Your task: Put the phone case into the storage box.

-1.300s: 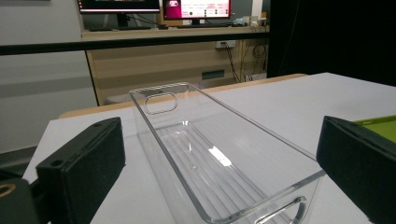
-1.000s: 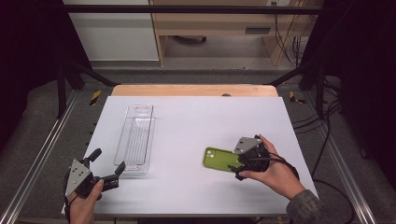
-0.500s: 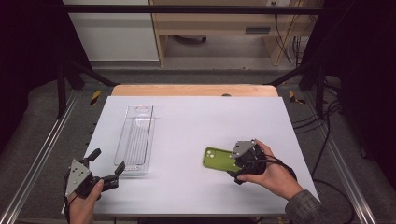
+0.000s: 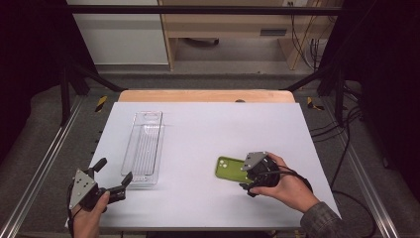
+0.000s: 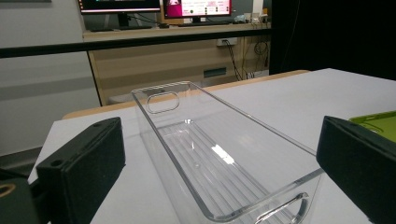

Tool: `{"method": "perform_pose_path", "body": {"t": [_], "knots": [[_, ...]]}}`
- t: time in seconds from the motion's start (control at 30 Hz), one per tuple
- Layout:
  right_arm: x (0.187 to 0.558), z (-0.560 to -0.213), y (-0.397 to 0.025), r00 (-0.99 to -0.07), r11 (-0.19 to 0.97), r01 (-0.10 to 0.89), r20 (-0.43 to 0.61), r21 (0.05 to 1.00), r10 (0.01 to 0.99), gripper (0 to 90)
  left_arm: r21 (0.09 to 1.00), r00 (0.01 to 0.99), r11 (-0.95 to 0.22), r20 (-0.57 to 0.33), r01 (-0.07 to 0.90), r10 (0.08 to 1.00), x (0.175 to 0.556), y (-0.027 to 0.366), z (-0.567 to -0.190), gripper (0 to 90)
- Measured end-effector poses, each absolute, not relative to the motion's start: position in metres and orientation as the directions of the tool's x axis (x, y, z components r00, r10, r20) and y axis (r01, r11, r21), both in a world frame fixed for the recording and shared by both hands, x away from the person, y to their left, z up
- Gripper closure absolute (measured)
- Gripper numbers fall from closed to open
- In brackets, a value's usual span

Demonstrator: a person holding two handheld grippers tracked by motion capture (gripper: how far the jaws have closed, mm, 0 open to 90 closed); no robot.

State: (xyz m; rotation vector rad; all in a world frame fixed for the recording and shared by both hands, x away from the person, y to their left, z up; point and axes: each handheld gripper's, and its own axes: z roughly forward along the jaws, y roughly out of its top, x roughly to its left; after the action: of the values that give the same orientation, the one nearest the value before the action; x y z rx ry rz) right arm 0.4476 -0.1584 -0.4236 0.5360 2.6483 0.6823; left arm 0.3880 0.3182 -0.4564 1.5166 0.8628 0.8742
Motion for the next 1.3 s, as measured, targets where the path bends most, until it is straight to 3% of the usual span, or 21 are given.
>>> {"method": "perform_pose_path", "body": {"t": [0.23, 0.77, 1.3], "knots": [[0.449, -0.429, -0.161, -0.875, 0.803, 0.287, -0.198, 0.523, 0.441, 26.1, 0.994, 0.448, -0.095, 0.060, 0.057, 0.892, 0.387, 0.321, -0.456, 1.0], [0.454, -0.439, -0.171, -0.891, 0.789, 0.292, -0.146, 0.540, 0.430, 49.4, 0.992, 0.453, -0.107, 0.069, 0.059, 0.889, 0.387, 0.320, -0.457, 1.0], [0.458, -0.440, -0.173, -0.907, 0.805, 0.286, -0.123, 0.521, 0.402, 63.9, 0.992, 0.467, -0.112, 0.071, 0.062, 0.882, 0.387, 0.319, -0.457, 1.0]]}}
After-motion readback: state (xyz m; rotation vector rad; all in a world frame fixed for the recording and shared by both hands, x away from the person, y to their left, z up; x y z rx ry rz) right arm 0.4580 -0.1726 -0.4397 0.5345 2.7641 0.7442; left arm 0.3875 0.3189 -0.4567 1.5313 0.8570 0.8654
